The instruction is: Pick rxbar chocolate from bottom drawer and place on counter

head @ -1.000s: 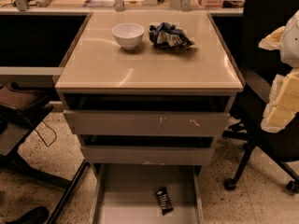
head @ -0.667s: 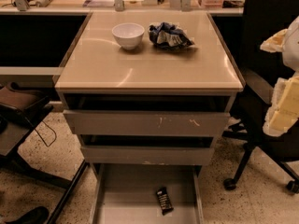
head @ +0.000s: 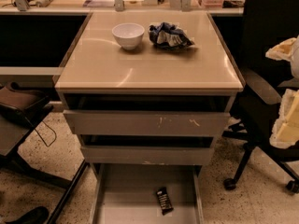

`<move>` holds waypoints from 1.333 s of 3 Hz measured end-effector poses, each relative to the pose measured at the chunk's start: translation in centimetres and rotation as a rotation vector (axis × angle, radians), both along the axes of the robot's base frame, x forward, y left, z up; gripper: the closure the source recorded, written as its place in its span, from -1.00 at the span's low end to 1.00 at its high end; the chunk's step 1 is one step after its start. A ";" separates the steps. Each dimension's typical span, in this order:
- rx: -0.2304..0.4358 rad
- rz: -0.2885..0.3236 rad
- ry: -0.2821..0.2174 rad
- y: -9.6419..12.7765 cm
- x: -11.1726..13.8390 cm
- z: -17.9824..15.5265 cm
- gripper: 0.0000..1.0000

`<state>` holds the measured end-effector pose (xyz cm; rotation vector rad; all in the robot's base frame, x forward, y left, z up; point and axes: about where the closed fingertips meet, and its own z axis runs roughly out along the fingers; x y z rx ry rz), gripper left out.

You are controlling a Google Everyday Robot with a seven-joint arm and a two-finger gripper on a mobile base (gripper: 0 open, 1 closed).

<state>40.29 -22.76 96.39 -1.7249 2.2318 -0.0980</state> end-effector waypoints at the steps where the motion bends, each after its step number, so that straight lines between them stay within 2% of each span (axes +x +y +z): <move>1: 0.000 0.000 0.000 -0.5 -1.7 -0.6 -1.00; 4: 0.000 0.000 0.000 -0.9 -2.9 -1.0 -1.00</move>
Offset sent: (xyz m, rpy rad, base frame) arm -0.0251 0.1732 -0.3604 0.9106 0.3749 0.2082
